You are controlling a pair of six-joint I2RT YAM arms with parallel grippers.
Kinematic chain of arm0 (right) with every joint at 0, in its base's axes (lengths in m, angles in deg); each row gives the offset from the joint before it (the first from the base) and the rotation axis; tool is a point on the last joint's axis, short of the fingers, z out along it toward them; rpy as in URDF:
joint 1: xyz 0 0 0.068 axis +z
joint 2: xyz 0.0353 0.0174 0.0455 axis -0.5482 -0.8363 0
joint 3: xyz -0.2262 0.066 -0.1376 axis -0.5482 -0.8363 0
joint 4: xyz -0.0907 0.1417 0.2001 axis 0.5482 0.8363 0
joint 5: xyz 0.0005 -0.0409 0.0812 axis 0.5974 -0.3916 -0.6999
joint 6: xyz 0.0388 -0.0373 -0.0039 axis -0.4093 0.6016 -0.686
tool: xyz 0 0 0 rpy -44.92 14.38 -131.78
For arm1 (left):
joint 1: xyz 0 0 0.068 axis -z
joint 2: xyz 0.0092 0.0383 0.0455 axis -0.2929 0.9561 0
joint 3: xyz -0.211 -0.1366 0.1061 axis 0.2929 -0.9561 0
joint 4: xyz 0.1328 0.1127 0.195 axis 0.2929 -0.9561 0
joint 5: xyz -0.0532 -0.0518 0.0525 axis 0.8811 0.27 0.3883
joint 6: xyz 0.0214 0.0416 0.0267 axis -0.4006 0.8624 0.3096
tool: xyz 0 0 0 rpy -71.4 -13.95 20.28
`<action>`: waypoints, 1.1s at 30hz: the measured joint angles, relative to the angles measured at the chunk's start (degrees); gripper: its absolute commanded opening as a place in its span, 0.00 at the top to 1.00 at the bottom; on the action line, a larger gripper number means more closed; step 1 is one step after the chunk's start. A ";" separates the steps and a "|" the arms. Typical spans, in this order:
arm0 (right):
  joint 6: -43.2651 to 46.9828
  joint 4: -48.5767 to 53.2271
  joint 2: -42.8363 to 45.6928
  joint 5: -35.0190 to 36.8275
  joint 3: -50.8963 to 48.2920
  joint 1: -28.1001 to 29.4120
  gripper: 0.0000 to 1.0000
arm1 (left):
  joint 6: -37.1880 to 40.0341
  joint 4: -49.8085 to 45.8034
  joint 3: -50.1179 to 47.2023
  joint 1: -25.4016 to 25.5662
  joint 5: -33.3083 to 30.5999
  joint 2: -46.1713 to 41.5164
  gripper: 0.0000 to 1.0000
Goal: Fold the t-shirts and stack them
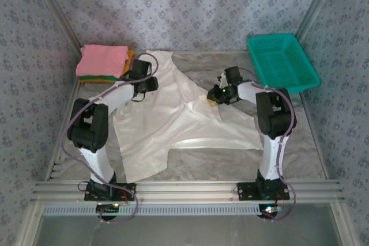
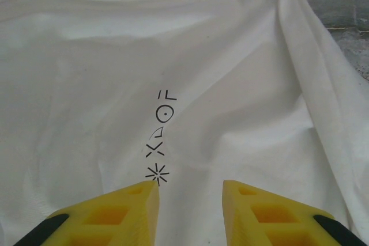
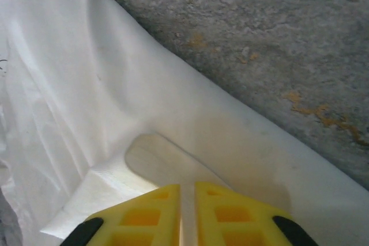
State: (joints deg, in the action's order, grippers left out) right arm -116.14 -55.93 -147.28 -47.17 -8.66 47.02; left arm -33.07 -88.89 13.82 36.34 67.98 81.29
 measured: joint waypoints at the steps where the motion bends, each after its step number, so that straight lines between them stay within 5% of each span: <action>1: -0.17 -0.26 0.04 -0.31 0.00 0.02 0.90 | -0.02 0.04 -0.02 0.00 0.00 0.00 0.66; 3: -0.24 -0.68 0.22 -0.85 0.00 0.13 0.88 | -0.22 0.11 -0.28 0.00 0.00 0.00 0.66; 5: -0.11 -1.14 0.52 -1.01 0.00 0.42 0.71 | -0.44 0.11 -0.44 0.00 0.00 0.00 0.66; 8: -0.33 -1.27 0.59 -1.03 0.66 0.61 0.61 | -0.46 0.17 -0.48 0.00 0.00 0.00 0.66; 16: -0.92 -2.86 -3.10 -1.31 4.57 0.76 0.59 | -0.44 0.61 -0.83 0.00 -0.02 0.00 0.66; 18: -1.53 -3.45 -4.37 -1.44 5.42 0.79 0.60 | -0.44 0.76 -0.87 0.00 0.00 0.00 0.66; 26: -3.63 -3.69 -5.75 -1.40 8.92 1.53 1.00 | -0.66 1.16 -2.14 0.00 -0.02 0.00 0.66; 32: -3.50 -2.43 -5.25 -1.01 8.92 1.62 1.00 | -0.63 1.16 -2.25 0.00 -0.04 0.00 0.67; 33: -3.50 -1.70 -4.92 -0.79 8.92 1.57 0.86 | -0.63 1.16 -2.25 0.00 -0.04 0.00 0.66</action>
State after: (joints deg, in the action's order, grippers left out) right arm -119.64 -57.63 -152.20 -47.95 0.26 48.60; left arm -33.71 -87.73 11.57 36.34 67.93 81.29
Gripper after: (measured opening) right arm 0.060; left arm 0.335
